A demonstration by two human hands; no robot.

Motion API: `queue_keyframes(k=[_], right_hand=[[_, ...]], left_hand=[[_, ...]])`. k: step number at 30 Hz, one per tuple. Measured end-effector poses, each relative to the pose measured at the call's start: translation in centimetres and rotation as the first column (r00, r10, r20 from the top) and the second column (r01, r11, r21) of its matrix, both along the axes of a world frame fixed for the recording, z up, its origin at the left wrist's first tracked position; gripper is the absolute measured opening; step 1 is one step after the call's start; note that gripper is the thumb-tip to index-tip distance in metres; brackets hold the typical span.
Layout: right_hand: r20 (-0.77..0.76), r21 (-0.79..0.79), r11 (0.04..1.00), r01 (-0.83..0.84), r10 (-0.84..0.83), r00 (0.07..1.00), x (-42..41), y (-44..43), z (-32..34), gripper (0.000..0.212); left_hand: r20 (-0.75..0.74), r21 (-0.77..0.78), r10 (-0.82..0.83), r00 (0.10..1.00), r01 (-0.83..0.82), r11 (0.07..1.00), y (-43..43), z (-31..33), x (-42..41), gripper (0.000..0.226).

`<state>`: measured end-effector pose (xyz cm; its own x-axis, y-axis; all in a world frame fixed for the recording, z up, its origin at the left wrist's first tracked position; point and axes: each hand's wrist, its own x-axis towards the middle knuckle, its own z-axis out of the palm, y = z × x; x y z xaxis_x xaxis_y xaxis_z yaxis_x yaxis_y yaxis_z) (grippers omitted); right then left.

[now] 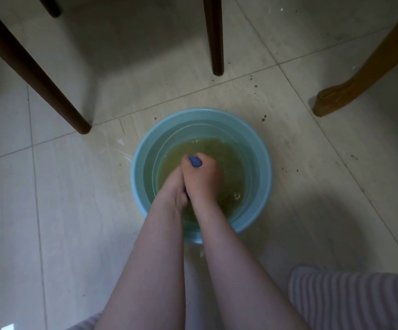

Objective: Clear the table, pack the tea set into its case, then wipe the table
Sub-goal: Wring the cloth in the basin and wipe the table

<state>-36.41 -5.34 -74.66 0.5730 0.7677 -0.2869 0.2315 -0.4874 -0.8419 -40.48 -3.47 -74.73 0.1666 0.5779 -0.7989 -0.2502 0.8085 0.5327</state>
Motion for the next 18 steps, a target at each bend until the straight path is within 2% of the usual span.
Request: queue_keyframes(k=[4, 8, 11, 13, 14, 16, 18], right_hand=[[0.025, -0.100, 0.993, 0.059, -0.057, 0.998, 0.8, 0.2, 0.4, 0.039], [-0.099, -0.120, 0.985, 0.124, -0.136, 0.986, 1.0, 0.1, 0.6, 0.039], [-0.244, -0.204, 0.939, 0.276, -0.322, 0.915, 1.6, -0.3, 0.1, 0.037], [-0.279, -0.284, 0.895, 0.345, -0.421, 0.863, 1.8, -0.6, -0.5, 0.030], [-0.273, -0.317, 0.889, 0.330, -0.418, 0.866, 2.0, -0.6, -0.9, 0.028], [-0.228, -0.363, 0.909, 0.204, -0.299, 0.927, 2.2, -0.3, -1.2, 0.022], [-0.045, -0.368, 0.929, 0.024, -0.043, 0.998, 2.7, -0.2, -1.2, 0.020]], left_hand=[[-0.069, -0.016, -0.135, 0.988, 0.134, 0.991, -0.4, 0.8, 0.2, 0.034], [-0.077, -0.060, -0.160, 0.984, 0.155, 0.986, -0.5, 1.0, -0.1, 0.031], [-0.137, -0.079, -0.243, 0.960, 0.234, 0.969, -0.9, 1.3, 0.5, 0.020], [-0.173, -0.094, -0.282, 0.944, 0.269, 0.958, -1.2, 1.4, 1.2, 0.014], [-0.212, -0.088, -0.288, 0.934, 0.276, 0.957, -1.2, 1.3, 1.2, 0.013], [-0.429, 0.022, -0.260, 0.865, 0.298, 0.954, -0.5, 0.9, 0.7, 0.010], [-0.680, 0.170, -0.184, 0.709, 0.397, 0.902, 0.9, 1.1, -0.3, 0.025]])
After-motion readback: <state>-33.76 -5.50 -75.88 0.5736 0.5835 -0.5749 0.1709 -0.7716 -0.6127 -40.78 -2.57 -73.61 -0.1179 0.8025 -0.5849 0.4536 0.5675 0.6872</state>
